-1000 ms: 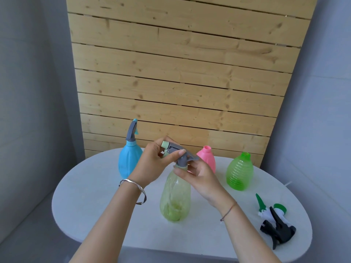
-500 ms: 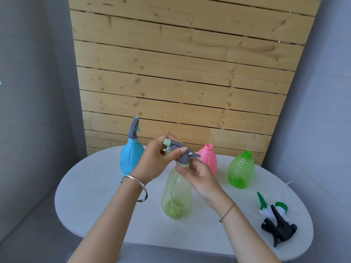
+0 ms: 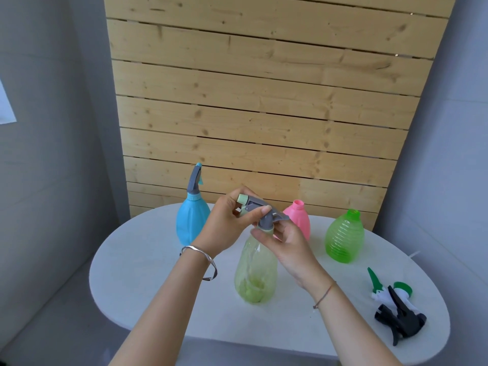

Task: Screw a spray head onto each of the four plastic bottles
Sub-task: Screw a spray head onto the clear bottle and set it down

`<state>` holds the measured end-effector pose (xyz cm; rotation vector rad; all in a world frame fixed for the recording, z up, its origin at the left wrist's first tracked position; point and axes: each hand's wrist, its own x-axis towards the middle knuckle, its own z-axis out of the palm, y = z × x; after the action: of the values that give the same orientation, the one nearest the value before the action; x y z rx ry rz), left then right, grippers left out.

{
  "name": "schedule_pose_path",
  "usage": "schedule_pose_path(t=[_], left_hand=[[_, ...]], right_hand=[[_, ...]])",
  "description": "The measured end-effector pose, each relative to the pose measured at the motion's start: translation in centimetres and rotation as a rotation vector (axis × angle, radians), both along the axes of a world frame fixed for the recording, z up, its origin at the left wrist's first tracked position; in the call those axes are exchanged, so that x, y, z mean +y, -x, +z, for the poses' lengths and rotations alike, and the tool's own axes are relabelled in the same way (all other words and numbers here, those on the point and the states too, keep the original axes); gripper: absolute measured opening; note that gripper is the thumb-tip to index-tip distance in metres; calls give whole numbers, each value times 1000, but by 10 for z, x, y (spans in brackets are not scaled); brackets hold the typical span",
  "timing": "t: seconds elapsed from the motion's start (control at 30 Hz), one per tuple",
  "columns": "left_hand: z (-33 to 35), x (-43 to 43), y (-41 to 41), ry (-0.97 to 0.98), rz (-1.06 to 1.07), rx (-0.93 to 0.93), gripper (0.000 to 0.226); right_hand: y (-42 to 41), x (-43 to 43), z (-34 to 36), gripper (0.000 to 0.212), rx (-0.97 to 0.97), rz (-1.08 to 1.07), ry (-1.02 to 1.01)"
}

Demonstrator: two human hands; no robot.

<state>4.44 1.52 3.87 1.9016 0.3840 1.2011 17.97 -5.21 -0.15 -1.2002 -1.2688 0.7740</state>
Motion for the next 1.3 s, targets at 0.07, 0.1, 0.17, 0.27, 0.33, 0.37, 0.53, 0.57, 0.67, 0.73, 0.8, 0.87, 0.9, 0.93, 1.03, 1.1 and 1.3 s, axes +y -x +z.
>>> schedule_pose_path(t=[0.07, 0.1, 0.17, 0.27, 0.33, 0.37, 0.53, 0.57, 0.67, 0.73, 0.8, 0.87, 0.9, 0.93, 1.03, 1.1, 1.3], left_hand=[[0, 1, 1, 7, 6, -4, 10], [0, 1, 1, 18, 3, -4, 10], [0, 3, 1, 26, -2, 5, 11], [0, 2, 0, 1, 10, 14, 12], [1, 1, 1, -16, 20, 16, 13], [1, 1, 1, -22, 24, 16, 13], [1, 1, 1, -2, 14, 2, 12], [1, 1, 1, -9, 15, 5, 12], [1, 1, 2, -30, 23, 19, 14], [1, 1, 2, -23, 25, 20, 14], [1, 2, 1, -12, 26, 13, 14], [1, 2, 1, -8, 19, 6, 14], [1, 2, 1, -12, 19, 6, 14], [1, 2, 1, -19, 21, 9, 14], [1, 1, 1, -24, 28, 15, 15], [1, 1, 1, -31, 34, 11, 17], [1, 2, 2, -38, 31, 14, 18]], right_hand=[[-5, -1, 4, 33, 36, 84, 52], [-8, -3, 6, 33, 65, 136, 78], [-11, -4, 6, 31, 99, 161, 88], [-6, 0, 1, 26, 88, 30, 20], [-4, 2, 0, 31, 36, -9, -6], [-6, 2, 1, 35, 28, 22, 6], [-14, -1, 1, 33, 101, 187, 74], [-12, 0, -1, 32, 103, 134, 52], [-6, 5, -4, 34, 55, 8, -3], [-9, 4, -1, 38, 86, 84, 12], [-14, 0, 2, 44, 152, 212, 61], [-16, -1, 2, 39, 170, 205, 62], [-14, -1, 0, 33, 169, 153, 48], [-11, 1, -2, 29, 158, 79, 27], [-5, 5, -5, 30, 94, -50, -11], [-8, 3, -3, 34, 137, 53, 12], [-5, 2, -2, 24, 162, 18, 5]])
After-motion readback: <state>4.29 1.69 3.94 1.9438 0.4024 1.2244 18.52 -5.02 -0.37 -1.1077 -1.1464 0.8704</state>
